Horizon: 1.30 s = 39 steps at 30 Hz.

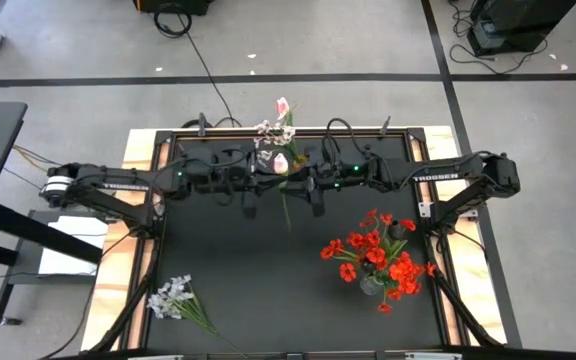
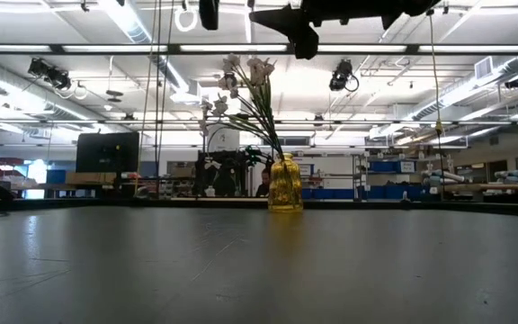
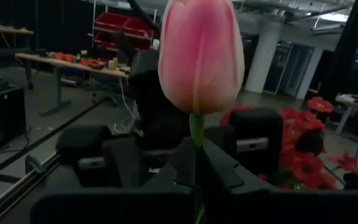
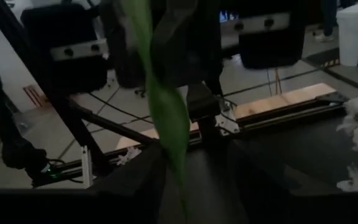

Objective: Sort flowers into vase by color
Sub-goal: Put the pink flower into the yellow vase

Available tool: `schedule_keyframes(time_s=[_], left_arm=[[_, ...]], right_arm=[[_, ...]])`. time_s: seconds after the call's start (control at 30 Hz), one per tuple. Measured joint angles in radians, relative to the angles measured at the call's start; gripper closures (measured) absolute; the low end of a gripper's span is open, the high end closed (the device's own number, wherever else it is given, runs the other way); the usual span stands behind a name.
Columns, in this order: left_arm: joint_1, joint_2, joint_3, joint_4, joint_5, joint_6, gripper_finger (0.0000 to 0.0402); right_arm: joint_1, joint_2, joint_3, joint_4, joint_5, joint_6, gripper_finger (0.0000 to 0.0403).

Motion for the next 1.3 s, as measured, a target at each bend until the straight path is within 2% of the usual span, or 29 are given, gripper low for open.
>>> schedule_keyframes(time_s=[0.17,0.27,0.33,0.47,0.53,0.67,0.8,0.93,1.17,1.23,1.3], left_arm=[[-0.001,0.026,0.024,-0.004,0.000,-0.001,0.0390],[-0.001,0.026,0.025,-0.009,0.000,-0.005,0.0390],[-0.002,0.026,0.025,-0.017,-0.001,-0.026,0.0389],[-0.006,0.026,0.025,-0.041,-0.006,-0.033,0.0377],[-0.006,0.025,0.025,-0.054,-0.012,-0.037,0.0366],[-0.006,0.004,0.025,-0.097,-0.035,-0.070,0.0331],[-0.007,-0.072,0.025,-0.212,-0.064,-0.020,0.0278],[-0.001,-0.161,0.025,-0.343,-0.072,0.024,0.0230],[0.000,-0.331,0.025,-0.431,-0.081,0.028,0.0203],[0.000,-0.375,0.025,-0.460,-0.087,0.047,0.0203],[0.000,-0.410,0.025,-0.487,-0.088,0.051,0.0203]], right_arm=[[-0.001,0.000,0.015,-0.041,-0.002,0.012,0.0218],[-0.001,0.000,0.016,-0.040,0.001,0.036,0.0236],[0.000,0.000,0.016,-0.040,0.001,0.032,0.0267],[0.000,0.000,0.016,-0.039,-0.030,-0.005,0.0360],[0.001,0.000,0.016,-0.040,-0.025,-0.022,0.0387],[0.000,0.000,0.016,-0.041,0.030,-0.002,0.0385],[-0.001,-0.009,0.016,-0.035,0.070,0.002,0.0395],[-0.002,-0.048,0.016,-0.071,0.176,-0.038,0.0395],[-0.040,-0.161,0.016,-0.270,0.562,-0.154,0.0396],[-0.065,-0.183,0.016,-0.267,0.606,-0.188,0.0396],[-0.098,-0.191,0.016,-0.257,0.599,-0.205,0.0398]])
